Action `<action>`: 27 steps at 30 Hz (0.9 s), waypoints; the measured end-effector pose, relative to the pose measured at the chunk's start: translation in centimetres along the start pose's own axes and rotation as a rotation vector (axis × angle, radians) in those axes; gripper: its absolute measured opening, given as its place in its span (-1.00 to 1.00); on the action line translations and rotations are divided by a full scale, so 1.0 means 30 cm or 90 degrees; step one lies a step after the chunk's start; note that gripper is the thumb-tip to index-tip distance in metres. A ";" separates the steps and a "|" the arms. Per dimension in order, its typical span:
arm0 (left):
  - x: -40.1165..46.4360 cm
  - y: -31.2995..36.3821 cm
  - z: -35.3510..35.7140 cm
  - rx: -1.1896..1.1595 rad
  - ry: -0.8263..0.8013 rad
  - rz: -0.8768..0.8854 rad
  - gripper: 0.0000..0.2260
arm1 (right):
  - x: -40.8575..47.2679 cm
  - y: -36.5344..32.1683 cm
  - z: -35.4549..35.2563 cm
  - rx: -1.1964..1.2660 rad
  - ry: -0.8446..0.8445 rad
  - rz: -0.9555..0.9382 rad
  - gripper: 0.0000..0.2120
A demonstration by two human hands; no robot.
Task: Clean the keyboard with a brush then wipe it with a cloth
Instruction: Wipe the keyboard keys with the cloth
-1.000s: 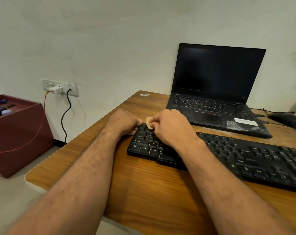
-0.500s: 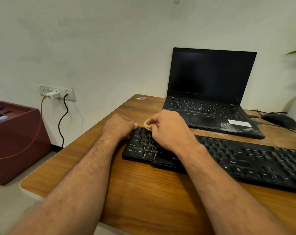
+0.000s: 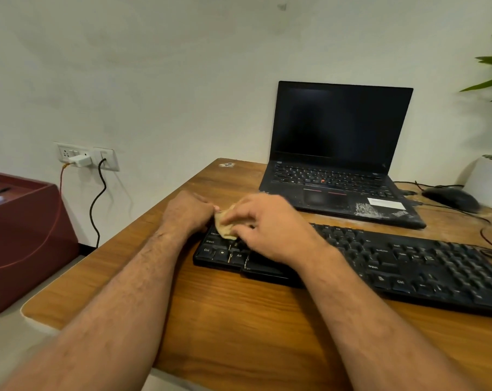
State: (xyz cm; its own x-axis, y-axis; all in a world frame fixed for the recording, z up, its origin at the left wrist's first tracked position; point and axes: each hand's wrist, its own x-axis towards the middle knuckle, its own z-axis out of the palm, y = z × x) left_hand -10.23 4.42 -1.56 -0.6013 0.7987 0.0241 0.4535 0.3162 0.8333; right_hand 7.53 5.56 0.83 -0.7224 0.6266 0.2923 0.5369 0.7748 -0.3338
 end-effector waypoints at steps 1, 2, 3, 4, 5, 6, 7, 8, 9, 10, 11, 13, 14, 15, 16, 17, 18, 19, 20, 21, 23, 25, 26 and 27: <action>-0.003 0.003 -0.001 0.009 0.002 0.004 -0.93 | 0.003 -0.007 0.017 -0.024 0.003 -0.011 -0.78; -0.006 0.003 -0.002 0.016 0.000 0.007 -0.92 | 0.016 -0.005 0.036 -0.045 0.026 0.009 -0.78; -0.008 0.002 -0.002 0.016 -0.006 0.007 -0.89 | 0.033 0.001 0.049 -0.060 0.058 0.048 -0.77; -0.011 0.003 -0.002 0.012 -0.011 0.006 -0.88 | 0.049 0.010 0.056 -0.080 0.093 0.096 -0.76; -0.015 0.003 -0.001 0.010 -0.014 0.006 -0.87 | 0.063 0.020 0.059 -0.107 0.119 0.135 -0.76; -0.017 0.003 0.000 0.011 -0.012 0.010 -0.87 | 0.070 0.030 0.057 -0.127 0.139 0.150 -0.76; -0.018 0.004 0.001 0.016 -0.010 0.011 -0.87 | 0.071 0.038 0.051 -0.134 0.152 0.145 -0.77; -0.017 0.004 0.002 0.022 -0.007 0.010 -0.86 | 0.066 0.043 0.043 -0.115 0.150 0.124 -0.75; -0.014 0.003 0.002 0.025 -0.005 0.010 -0.87 | 0.051 0.039 0.029 -0.075 0.124 0.091 -0.74; -0.010 0.001 0.002 0.027 -0.001 0.011 -0.89 | 0.034 0.030 0.019 -0.034 0.072 0.059 -0.71; -0.005 0.000 0.002 0.030 0.002 0.012 -0.89 | 0.019 0.018 0.014 -0.006 0.018 0.033 -0.68; -0.002 0.000 0.002 0.042 0.003 0.013 -0.89 | 0.012 0.015 0.024 0.006 -0.022 0.025 -0.67; -0.002 -0.001 0.003 0.042 -0.001 0.013 -0.88 | 0.019 0.018 0.034 0.004 -0.007 0.050 -0.68; -0.001 -0.004 0.003 0.036 -0.007 0.012 -0.87 | 0.032 0.023 0.044 -0.004 0.018 0.082 -0.68; -0.003 -0.004 0.005 0.031 -0.011 0.008 -0.86 | 0.044 0.027 0.050 -0.030 0.043 0.115 -0.68; -0.006 -0.003 0.006 0.028 -0.015 0.005 -0.86 | 0.052 0.029 0.049 -0.073 0.064 0.146 -0.68; -0.009 -0.003 0.007 0.030 -0.015 0.004 -0.87 | 0.058 0.035 0.046 -0.111 0.083 0.169 -0.69; -0.010 -0.003 0.007 0.034 -0.015 0.006 -0.90 | 0.058 0.043 0.038 -0.126 0.105 0.177 -0.70; -0.011 -0.001 0.008 0.037 -0.014 0.007 -0.92 | 0.053 0.048 0.027 -0.106 0.117 0.175 -0.70; -0.012 -0.001 0.008 0.037 -0.014 0.007 -0.90 | 0.041 0.049 0.014 -0.064 0.112 0.157 -0.68; -0.012 -0.001 0.008 0.034 -0.006 0.004 -0.85 | 0.013 0.037 -0.001 -0.004 0.042 0.097 -0.67; -0.009 0.000 0.007 0.029 0.004 -0.001 -0.84 | 0.007 0.031 0.010 -0.024 -0.004 0.063 -0.69; -0.010 0.000 0.007 0.026 0.003 -0.002 -0.85 | 0.014 0.039 0.020 -0.041 0.011 0.078 -0.70; -0.011 -0.002 0.007 0.024 -0.003 -0.001 -0.87 | 0.022 0.049 0.024 -0.052 0.037 0.109 -0.71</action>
State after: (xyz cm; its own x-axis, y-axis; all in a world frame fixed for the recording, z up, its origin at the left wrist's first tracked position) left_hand -9.94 4.25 -1.73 -0.5991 0.8005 0.0199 0.4769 0.3368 0.8118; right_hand 7.52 7.05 -0.12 -0.5922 0.7518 0.2900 0.6850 0.6592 -0.3103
